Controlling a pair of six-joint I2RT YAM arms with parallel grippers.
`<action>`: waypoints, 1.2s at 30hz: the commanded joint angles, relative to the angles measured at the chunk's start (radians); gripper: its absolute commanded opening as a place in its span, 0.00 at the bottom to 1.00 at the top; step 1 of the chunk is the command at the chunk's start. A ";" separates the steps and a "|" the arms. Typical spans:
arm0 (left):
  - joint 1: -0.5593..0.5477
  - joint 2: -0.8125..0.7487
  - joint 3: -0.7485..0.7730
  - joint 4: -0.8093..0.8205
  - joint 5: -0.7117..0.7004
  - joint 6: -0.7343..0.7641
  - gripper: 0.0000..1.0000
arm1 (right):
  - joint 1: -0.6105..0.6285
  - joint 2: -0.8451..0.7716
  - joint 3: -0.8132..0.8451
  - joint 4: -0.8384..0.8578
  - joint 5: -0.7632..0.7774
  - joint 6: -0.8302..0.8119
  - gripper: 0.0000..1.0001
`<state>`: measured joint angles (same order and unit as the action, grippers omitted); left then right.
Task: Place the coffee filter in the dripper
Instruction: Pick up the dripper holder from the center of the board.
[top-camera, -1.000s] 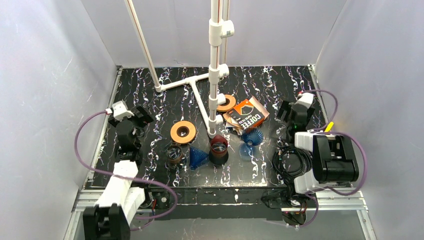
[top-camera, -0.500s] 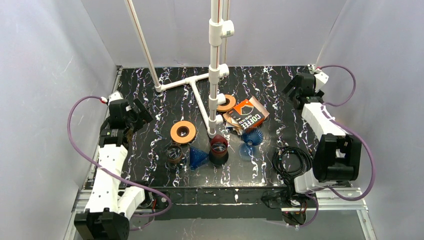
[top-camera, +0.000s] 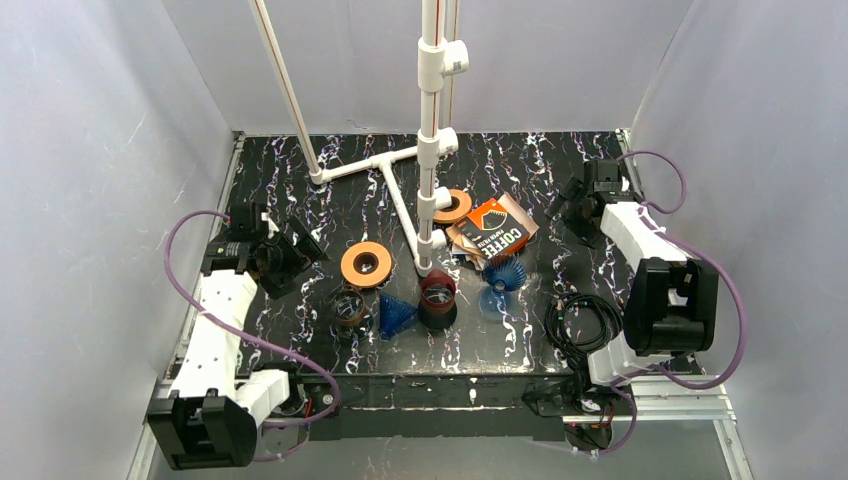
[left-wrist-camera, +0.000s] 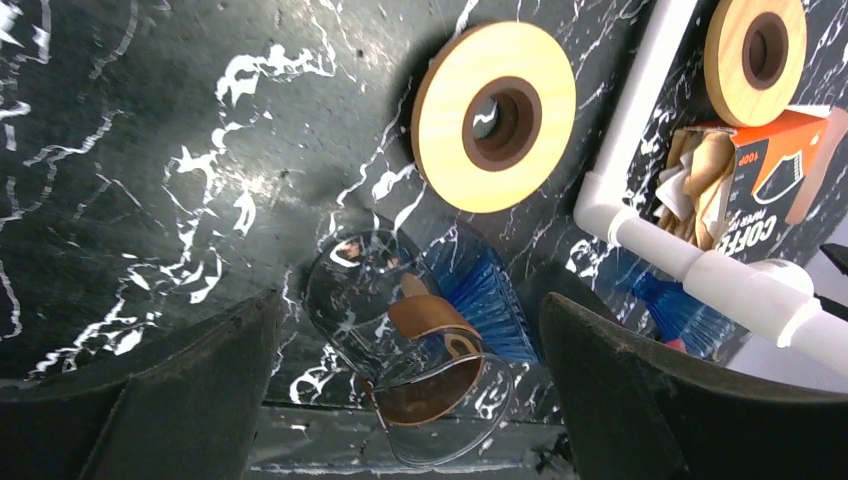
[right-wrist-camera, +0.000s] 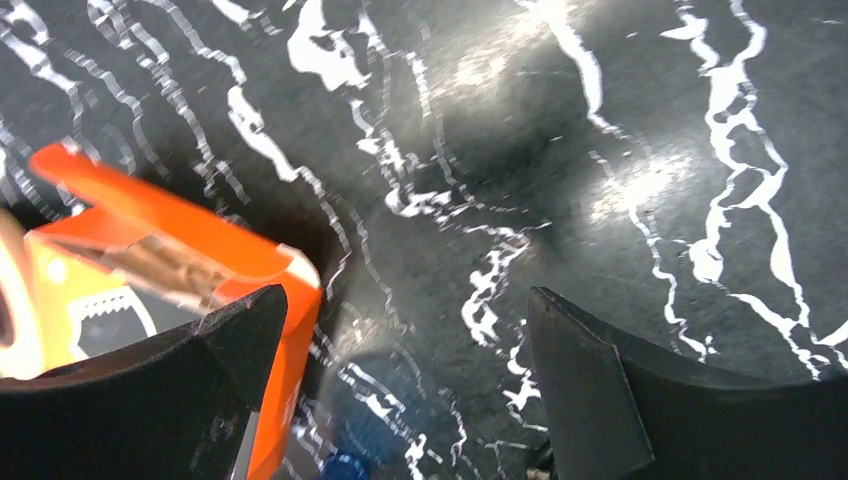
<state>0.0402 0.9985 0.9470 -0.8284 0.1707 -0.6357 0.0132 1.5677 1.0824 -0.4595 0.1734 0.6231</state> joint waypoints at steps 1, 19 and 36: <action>0.003 0.083 0.011 -0.034 0.136 -0.033 0.99 | -0.004 -0.081 0.011 0.001 -0.159 -0.047 0.98; -0.159 0.509 0.147 0.047 0.131 -0.081 0.94 | -0.001 -0.076 0.034 -0.215 -0.484 -0.133 0.98; -0.259 0.764 0.254 -0.007 -0.083 -0.118 0.87 | 0.024 0.038 0.148 -0.247 -0.585 -0.168 0.98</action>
<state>-0.2119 1.7203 1.1553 -0.7975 0.1303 -0.7410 0.0212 1.5761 1.1698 -0.7265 -0.3386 0.4667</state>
